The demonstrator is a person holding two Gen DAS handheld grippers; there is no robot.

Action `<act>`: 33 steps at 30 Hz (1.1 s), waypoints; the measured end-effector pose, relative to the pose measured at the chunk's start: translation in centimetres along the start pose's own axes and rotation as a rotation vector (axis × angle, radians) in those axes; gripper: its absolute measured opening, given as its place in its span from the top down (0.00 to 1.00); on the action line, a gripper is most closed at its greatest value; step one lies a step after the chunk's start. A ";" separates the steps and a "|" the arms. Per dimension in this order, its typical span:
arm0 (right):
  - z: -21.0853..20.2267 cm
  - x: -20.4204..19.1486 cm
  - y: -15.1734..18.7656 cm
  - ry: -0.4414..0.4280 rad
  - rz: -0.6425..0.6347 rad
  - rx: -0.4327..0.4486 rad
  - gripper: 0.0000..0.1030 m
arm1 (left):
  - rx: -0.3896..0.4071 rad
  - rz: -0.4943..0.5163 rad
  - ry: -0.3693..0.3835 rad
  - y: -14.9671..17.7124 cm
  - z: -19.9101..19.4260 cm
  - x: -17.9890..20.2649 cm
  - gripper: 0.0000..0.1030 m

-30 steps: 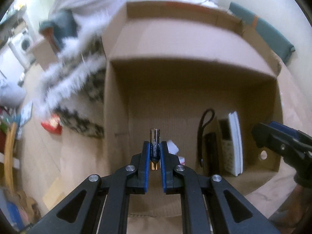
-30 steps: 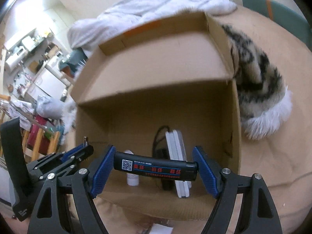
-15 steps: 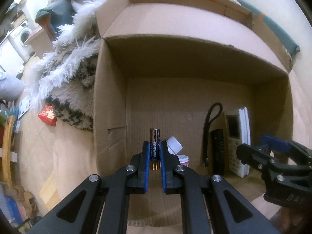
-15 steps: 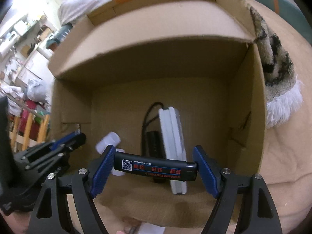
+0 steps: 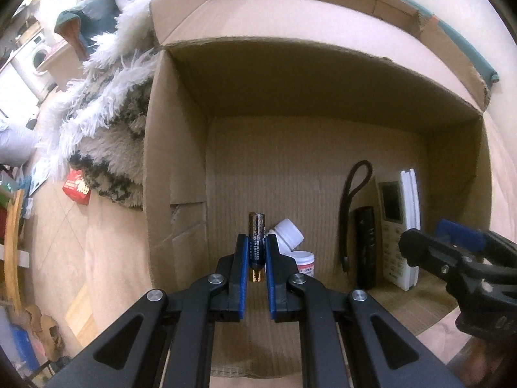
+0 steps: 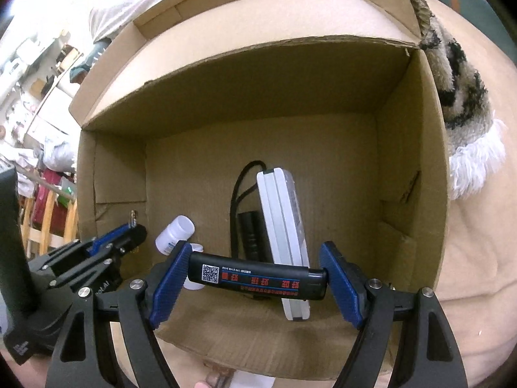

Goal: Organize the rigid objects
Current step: 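Carry the battery into the box with left tool while right tool carries the black stick, then open left tool to drop the battery in the box while right tool releases the stick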

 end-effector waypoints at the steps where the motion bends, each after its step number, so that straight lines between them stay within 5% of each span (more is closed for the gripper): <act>1: -0.2 -0.1 0.1 -0.008 -0.002 0.000 0.17 | 0.006 0.003 0.001 0.0 -0.1 0.1 0.91; 16: -2.2 0.2 -0.2 -0.060 0.042 0.050 0.17 | 0.034 0.000 0.009 -0.1 -0.7 0.7 0.91; 18: -2.7 0.3 -0.5 -0.061 0.042 0.071 0.16 | 0.042 0.005 0.006 -0.2 -1.0 0.8 0.84; 20: -3.2 0.4 -0.6 -0.059 0.046 0.092 0.07 | 0.048 0.005 0.005 -0.3 -1.3 0.9 0.54; 22: -3.8 0.6 -0.9 -0.059 0.054 0.117 0.00 | 0.069 -0.008 0.012 -0.6 -2.0 0.7 0.35; 33: -5.3 1.5 -1.3 -0.052 0.107 0.159 0.00 | 0.099 -0.035 0.029 -1.7 -3.1 -0.3 0.34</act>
Point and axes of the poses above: each gripper's, at about its wrist camera, not at the fingertips, and z roughly the way its jaws point, x to its right, y to its underside, the point moved 10 cm from there along z, roughly the way its jaws point, and after that the axes turned 14 degrees about -y, right-handed, at the moved point
